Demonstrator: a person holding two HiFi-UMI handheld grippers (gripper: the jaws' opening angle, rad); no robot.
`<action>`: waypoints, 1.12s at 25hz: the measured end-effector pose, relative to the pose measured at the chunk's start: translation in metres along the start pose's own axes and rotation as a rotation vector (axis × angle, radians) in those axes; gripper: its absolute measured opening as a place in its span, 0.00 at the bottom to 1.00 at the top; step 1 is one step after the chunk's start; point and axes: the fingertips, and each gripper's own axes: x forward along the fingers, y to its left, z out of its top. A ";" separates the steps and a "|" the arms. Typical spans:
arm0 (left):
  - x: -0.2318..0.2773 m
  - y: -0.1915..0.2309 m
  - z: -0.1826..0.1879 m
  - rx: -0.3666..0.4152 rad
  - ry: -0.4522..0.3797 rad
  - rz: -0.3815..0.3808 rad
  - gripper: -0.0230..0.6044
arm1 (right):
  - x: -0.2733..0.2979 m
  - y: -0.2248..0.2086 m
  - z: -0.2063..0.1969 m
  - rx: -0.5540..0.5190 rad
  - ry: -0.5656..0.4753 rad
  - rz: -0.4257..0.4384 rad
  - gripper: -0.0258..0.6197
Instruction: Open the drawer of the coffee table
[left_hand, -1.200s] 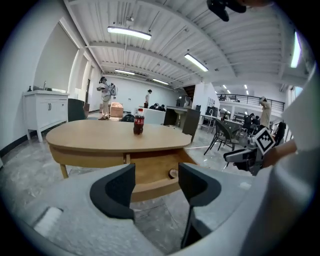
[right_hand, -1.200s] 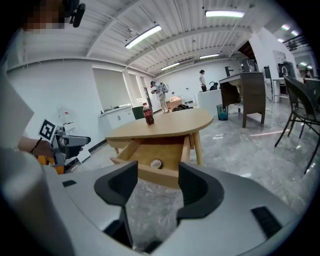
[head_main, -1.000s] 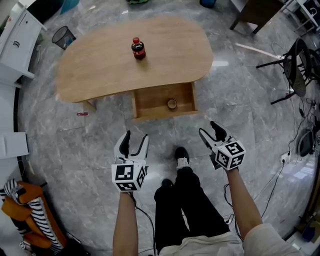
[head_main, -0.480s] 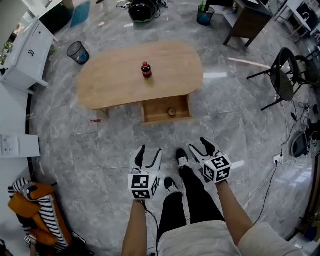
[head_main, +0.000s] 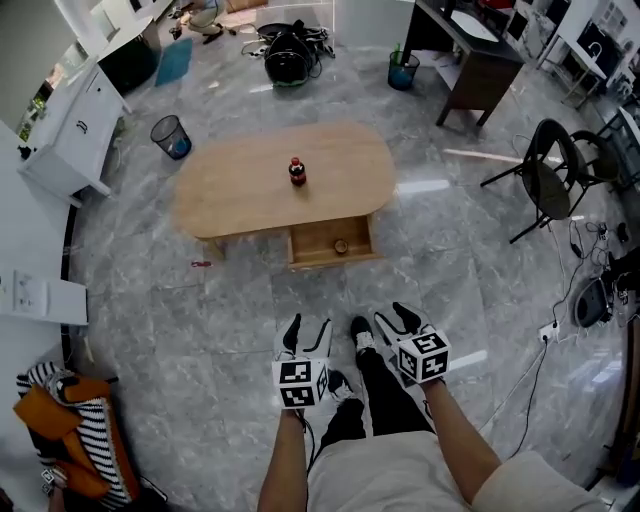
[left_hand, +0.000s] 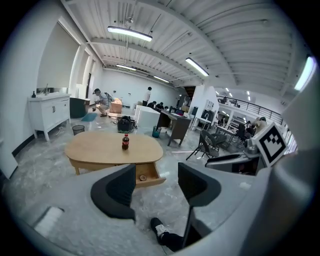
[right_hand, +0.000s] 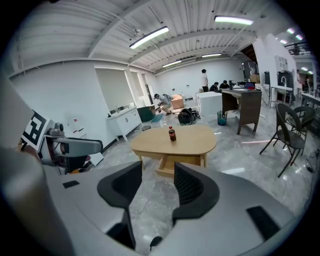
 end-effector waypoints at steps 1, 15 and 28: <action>-0.005 -0.004 0.001 0.001 -0.004 -0.003 0.47 | -0.005 0.004 -0.001 -0.004 0.002 -0.003 0.36; -0.070 -0.038 -0.013 -0.002 -0.046 0.044 0.35 | -0.069 0.037 -0.029 -0.042 -0.018 -0.017 0.25; -0.075 -0.060 -0.017 0.001 -0.058 0.052 0.12 | -0.091 0.026 -0.020 0.006 -0.065 -0.075 0.11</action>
